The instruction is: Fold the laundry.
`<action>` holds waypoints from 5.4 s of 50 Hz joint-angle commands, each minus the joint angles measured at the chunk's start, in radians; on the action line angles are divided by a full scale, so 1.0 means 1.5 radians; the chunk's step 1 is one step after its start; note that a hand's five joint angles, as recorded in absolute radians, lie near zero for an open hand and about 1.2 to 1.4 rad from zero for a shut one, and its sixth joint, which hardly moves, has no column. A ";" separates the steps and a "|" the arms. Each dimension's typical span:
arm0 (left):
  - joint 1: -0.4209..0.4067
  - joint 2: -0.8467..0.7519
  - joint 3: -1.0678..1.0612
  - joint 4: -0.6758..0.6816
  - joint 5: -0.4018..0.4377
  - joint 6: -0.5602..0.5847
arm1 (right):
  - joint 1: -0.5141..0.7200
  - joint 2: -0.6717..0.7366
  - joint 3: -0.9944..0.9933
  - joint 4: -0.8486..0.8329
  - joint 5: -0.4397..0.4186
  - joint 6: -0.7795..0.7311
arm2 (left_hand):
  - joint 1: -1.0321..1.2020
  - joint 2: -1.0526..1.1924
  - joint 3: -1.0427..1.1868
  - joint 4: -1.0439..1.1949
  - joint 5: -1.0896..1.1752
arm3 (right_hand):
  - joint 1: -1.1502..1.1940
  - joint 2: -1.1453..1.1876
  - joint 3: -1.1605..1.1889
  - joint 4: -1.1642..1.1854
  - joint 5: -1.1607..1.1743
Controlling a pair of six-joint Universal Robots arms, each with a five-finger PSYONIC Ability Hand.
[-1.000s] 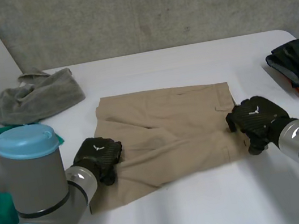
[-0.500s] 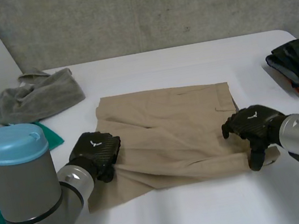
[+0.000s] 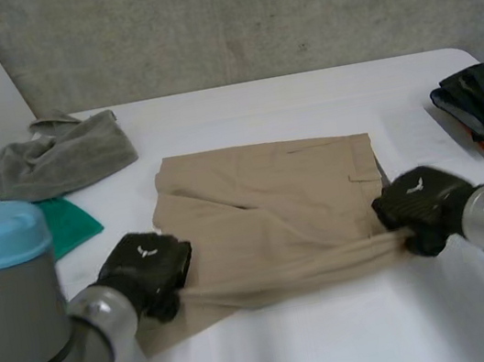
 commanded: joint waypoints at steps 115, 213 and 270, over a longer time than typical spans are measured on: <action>-0.046 -0.091 0.010 0.485 -0.028 0.085 | -0.206 0.004 0.020 -0.231 0.015 -0.057 | -0.635 -0.678 -0.676 -0.683 -0.660 | 0.283 0.148 0.142 0.139 0.157; -0.147 -0.178 0.317 0.208 -0.059 0.018 | 0.112 0.068 -0.041 -0.296 0.093 0.208 | -0.635 -0.678 -0.676 -0.683 -0.660 | -0.531 -0.667 -0.673 -0.675 -0.658; -0.072 -0.073 0.241 0.186 0.330 -0.037 | 0.207 0.331 -0.127 -0.570 0.131 0.146 | -0.631 -0.674 -0.671 -0.678 -0.655 | 0.283 0.148 0.142 0.139 0.157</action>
